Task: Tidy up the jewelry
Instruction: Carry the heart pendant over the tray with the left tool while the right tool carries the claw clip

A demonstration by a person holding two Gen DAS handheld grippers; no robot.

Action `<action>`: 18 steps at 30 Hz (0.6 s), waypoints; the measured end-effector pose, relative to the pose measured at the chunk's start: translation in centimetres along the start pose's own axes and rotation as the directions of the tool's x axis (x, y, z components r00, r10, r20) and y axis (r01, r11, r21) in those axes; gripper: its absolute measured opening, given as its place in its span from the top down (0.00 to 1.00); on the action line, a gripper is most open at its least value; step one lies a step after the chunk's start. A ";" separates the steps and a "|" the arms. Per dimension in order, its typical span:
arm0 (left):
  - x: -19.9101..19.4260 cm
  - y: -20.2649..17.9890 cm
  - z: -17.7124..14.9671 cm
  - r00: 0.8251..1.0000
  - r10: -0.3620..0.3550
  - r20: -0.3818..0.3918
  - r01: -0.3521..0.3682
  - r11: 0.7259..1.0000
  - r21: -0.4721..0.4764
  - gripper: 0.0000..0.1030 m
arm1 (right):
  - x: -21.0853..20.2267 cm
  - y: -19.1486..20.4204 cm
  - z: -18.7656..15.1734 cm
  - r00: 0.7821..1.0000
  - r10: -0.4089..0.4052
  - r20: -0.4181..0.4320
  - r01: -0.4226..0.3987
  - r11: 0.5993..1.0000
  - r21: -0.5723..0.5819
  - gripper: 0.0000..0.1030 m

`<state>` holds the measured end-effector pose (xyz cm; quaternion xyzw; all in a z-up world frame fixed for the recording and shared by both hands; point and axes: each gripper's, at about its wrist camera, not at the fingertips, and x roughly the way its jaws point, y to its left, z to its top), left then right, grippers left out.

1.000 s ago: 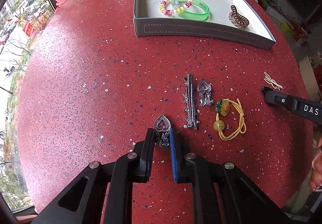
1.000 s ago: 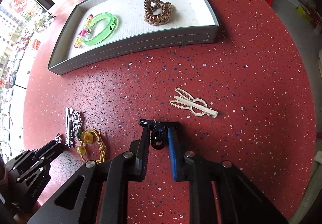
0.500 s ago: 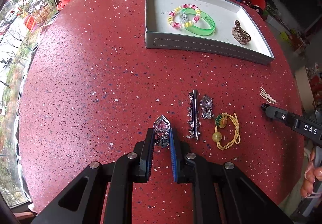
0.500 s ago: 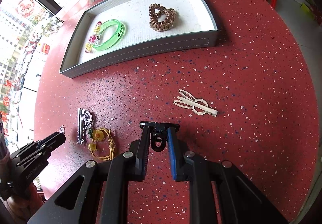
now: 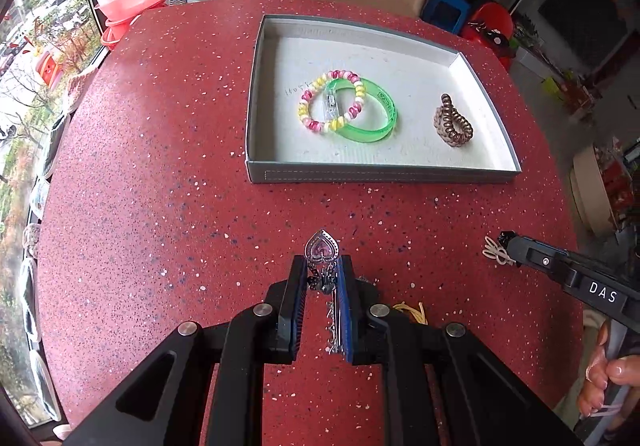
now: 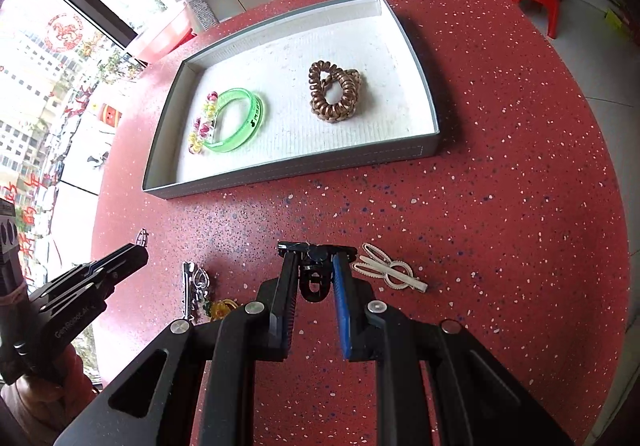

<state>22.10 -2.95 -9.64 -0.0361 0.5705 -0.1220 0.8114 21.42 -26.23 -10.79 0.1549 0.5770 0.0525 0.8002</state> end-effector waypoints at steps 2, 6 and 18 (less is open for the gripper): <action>0.4 -0.7 1.5 1.000 0.000 0.012 0.000 1.000 0.003 0.67 | -0.4 0.0 0.9 1.000 0.006 0.013 -0.006 1.000 -0.005 0.81; 0.9 -1.4 4.1 0.999 0.004 0.034 -0.005 1.000 0.015 0.67 | -0.6 -0.1 3.1 0.999 0.017 0.037 -0.017 1.000 -0.014 0.81; 5.8 -2.1 8.6 1.000 0.021 -0.018 -0.021 1.000 0.008 0.67 | 3.1 -0.9 8.8 1.000 0.003 0.017 -0.003 1.000 0.003 0.81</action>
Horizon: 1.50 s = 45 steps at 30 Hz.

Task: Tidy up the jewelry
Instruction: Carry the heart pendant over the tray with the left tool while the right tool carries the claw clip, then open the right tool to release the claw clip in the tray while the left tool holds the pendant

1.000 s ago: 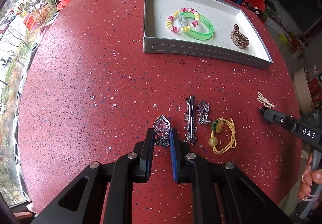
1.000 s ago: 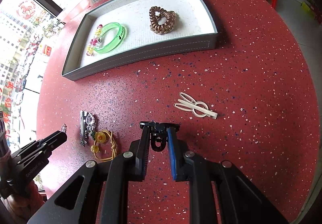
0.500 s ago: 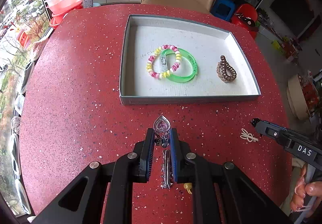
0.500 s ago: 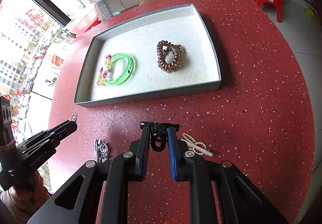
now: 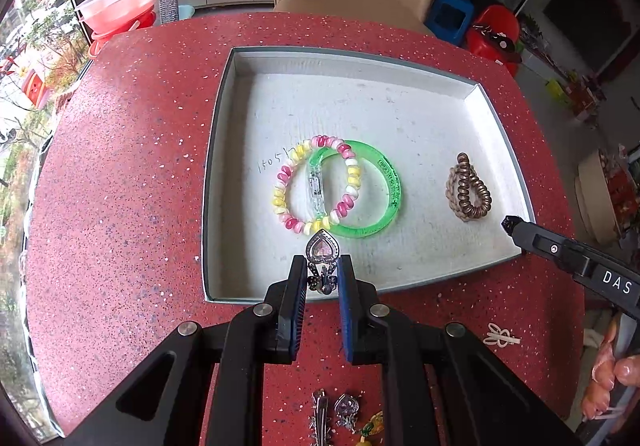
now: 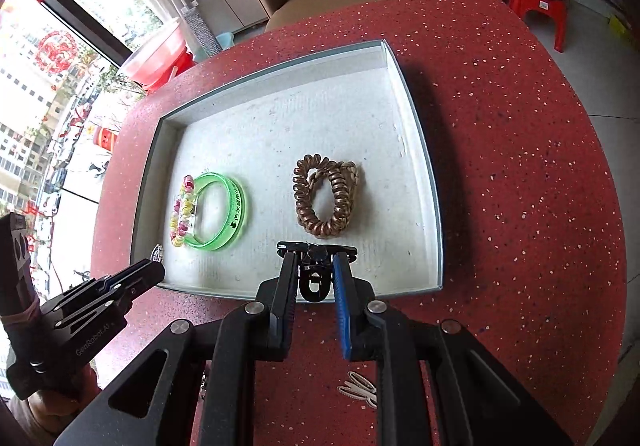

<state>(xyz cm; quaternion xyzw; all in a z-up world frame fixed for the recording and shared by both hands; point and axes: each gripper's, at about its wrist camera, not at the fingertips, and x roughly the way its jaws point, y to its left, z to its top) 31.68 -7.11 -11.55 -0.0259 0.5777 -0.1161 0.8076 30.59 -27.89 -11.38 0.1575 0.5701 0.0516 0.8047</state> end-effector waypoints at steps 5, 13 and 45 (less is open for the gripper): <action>1.9 -0.1 0.5 0.999 0.024 -0.039 -0.024 1.000 -0.001 0.67 | 2.2 0.0 0.7 0.999 -0.010 -0.044 0.009 1.000 -0.018 0.81; 4.2 0.0 2.4 0.996 0.077 -0.036 -0.078 0.997 -0.019 0.67 | 3.8 -0.6 2.5 0.998 -0.030 -0.049 0.028 0.999 -0.031 0.81; 1.0 -2.1 2.0 0.982 0.164 0.095 -0.171 0.983 0.063 0.67 | 0.6 -1.2 1.7 0.999 0.035 -0.017 -0.035 0.999 -0.004 0.42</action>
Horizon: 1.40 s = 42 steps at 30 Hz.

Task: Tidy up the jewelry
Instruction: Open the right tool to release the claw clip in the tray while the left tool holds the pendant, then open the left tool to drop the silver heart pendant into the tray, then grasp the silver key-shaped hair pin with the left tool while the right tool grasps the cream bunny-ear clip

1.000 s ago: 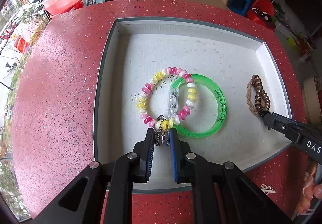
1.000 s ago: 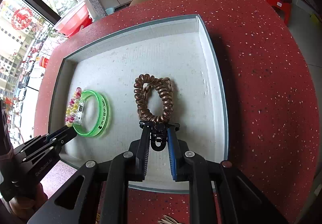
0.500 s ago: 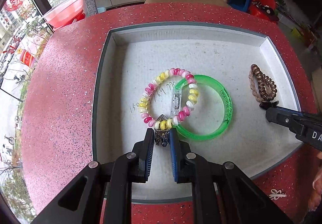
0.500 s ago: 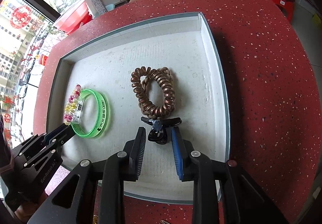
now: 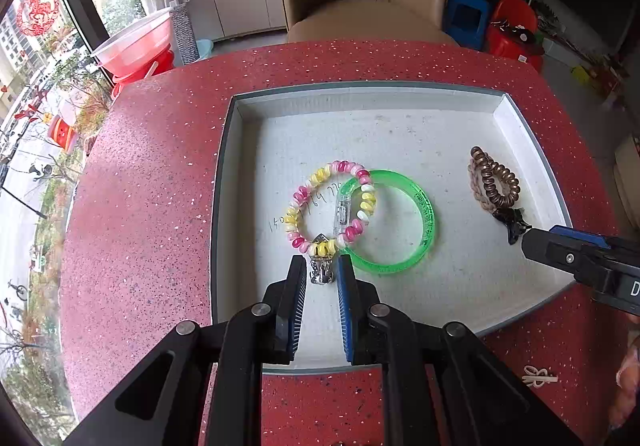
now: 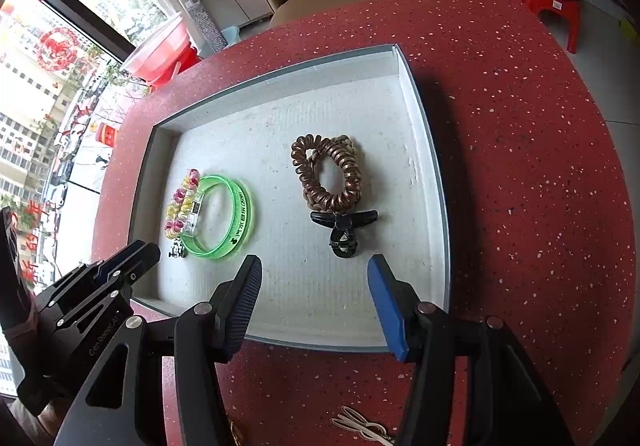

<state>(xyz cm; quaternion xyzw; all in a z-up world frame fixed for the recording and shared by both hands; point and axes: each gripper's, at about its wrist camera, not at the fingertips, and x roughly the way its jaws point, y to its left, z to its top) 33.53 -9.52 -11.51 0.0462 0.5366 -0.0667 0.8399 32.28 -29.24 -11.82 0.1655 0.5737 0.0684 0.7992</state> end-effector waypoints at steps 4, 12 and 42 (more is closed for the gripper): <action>-1.2 0.0 -0.8 1.000 -0.001 0.009 0.001 1.000 0.003 0.66 | -0.9 0.0 -0.7 1.000 0.008 0.010 -0.008 1.000 0.014 0.39; -3.5 1.4 -3.7 1.000 0.004 0.025 -0.003 0.999 -0.032 0.00 | -2.8 0.4 -3.7 1.000 0.015 0.020 -0.015 1.000 0.017 0.33; -3.4 5.1 -14.4 0.985 -0.035 -0.166 0.029 0.999 -0.039 0.00 | -1.7 1.1 -13.3 0.989 -0.088 -0.120 0.085 0.996 -0.030 0.00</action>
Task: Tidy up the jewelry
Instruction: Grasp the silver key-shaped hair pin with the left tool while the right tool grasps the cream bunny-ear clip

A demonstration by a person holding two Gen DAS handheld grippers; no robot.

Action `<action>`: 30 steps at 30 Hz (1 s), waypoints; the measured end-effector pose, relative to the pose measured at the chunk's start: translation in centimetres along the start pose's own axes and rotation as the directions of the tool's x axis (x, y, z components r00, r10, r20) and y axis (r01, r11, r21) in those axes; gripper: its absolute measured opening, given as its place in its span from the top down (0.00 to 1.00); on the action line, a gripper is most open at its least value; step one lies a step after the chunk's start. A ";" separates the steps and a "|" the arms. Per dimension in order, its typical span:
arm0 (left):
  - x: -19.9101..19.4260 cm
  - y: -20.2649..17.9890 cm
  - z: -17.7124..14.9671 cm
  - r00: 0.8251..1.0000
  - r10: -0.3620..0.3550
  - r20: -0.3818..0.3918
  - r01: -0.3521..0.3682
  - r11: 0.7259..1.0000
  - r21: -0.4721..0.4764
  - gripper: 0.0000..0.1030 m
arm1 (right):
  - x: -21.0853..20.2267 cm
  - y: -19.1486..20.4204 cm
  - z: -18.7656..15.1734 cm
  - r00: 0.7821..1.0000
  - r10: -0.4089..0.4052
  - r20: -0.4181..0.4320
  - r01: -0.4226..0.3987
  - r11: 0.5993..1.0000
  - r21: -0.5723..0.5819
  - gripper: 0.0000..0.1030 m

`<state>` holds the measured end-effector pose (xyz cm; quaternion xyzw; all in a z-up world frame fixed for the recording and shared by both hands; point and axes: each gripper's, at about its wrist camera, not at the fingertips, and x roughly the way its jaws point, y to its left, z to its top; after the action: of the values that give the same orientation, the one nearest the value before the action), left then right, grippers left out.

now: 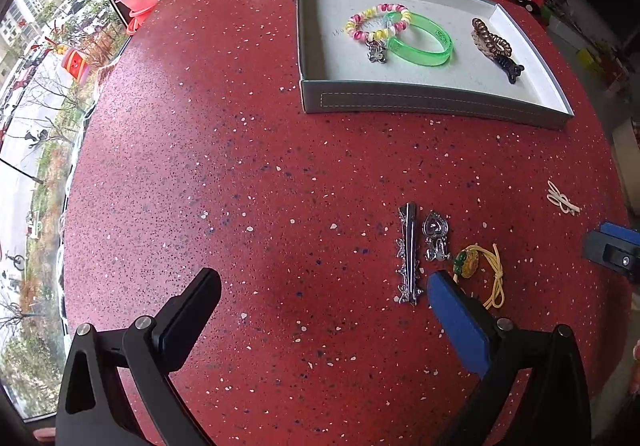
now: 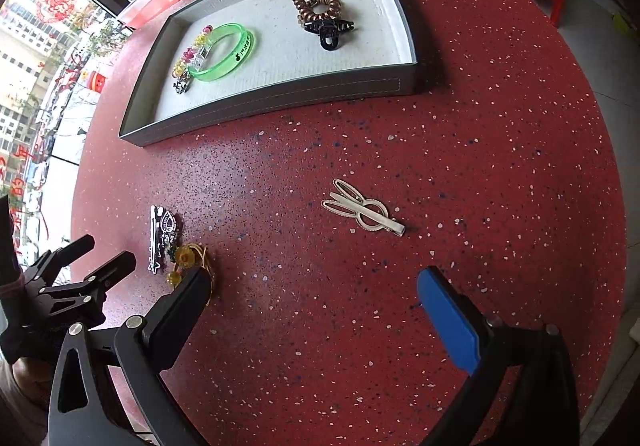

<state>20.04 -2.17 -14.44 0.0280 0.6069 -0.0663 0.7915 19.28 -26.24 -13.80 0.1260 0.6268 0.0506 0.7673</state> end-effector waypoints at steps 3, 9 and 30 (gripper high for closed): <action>0.4 0.0 -0.4 0.999 -0.029 -0.016 0.029 1.000 -0.007 0.00 | 0.5 -0.2 -0.2 0.999 -0.034 -0.010 0.034 0.999 -0.010 0.00; 1.0 0.3 -1.2 0.999 -0.033 -0.034 0.032 0.999 -0.035 0.00 | 1.5 0.2 -0.3 0.993 -0.119 -0.028 0.116 0.989 -0.093 0.00; 3.7 -1.2 0.8 0.998 -0.001 -0.056 0.001 1.000 0.007 0.00 | 4.7 -0.1 4.0 0.977 -0.213 -0.021 0.200 0.945 -0.258 0.09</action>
<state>21.59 -3.77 -17.76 0.0325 0.6287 -0.0680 0.7740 24.16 -25.76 -17.54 -0.0411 0.6434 0.0529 0.7626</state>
